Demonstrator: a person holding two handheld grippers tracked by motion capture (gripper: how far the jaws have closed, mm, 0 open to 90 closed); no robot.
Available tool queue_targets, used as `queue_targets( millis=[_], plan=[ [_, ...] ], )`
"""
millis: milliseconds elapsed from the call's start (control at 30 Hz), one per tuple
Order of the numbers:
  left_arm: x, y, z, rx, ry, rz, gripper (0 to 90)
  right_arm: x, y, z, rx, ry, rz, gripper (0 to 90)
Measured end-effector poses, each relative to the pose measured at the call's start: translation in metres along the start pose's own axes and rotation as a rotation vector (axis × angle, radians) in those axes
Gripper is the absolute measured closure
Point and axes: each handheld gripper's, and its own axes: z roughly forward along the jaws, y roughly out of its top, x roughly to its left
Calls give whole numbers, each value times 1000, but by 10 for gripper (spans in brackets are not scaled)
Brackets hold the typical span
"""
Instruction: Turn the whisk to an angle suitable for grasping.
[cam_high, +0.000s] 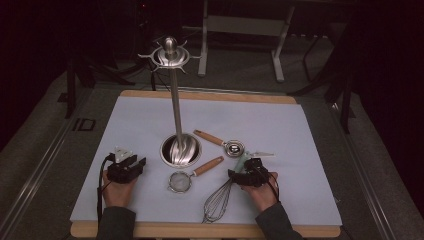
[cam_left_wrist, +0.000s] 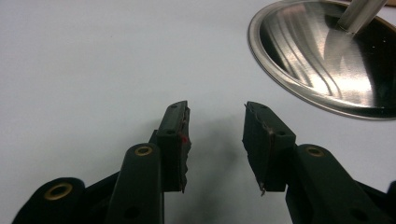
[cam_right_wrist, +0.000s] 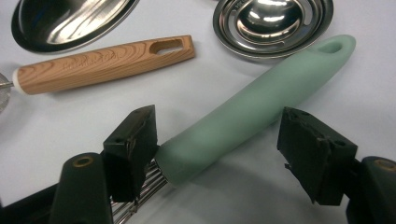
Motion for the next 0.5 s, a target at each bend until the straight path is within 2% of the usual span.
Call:
queue_targets(
  millis=[67, 167, 400, 500],
  plan=[
    [0, 0, 0, -1, 1, 2, 608, -1, 4, 2, 17, 8, -20, 288],
    [0, 0, 0, -1, 0, 3, 607, -7, 10, 3, 44, 28, -16, 327],
    [-1, 0, 0, 1, 1, 8, 605, -8, 17, 5, 66, 22, -33, 366],
    [-1, 0, 0, 0, 1, 8, 604, -14, 21, 6, 73, 40, -27, 401]
  ],
)
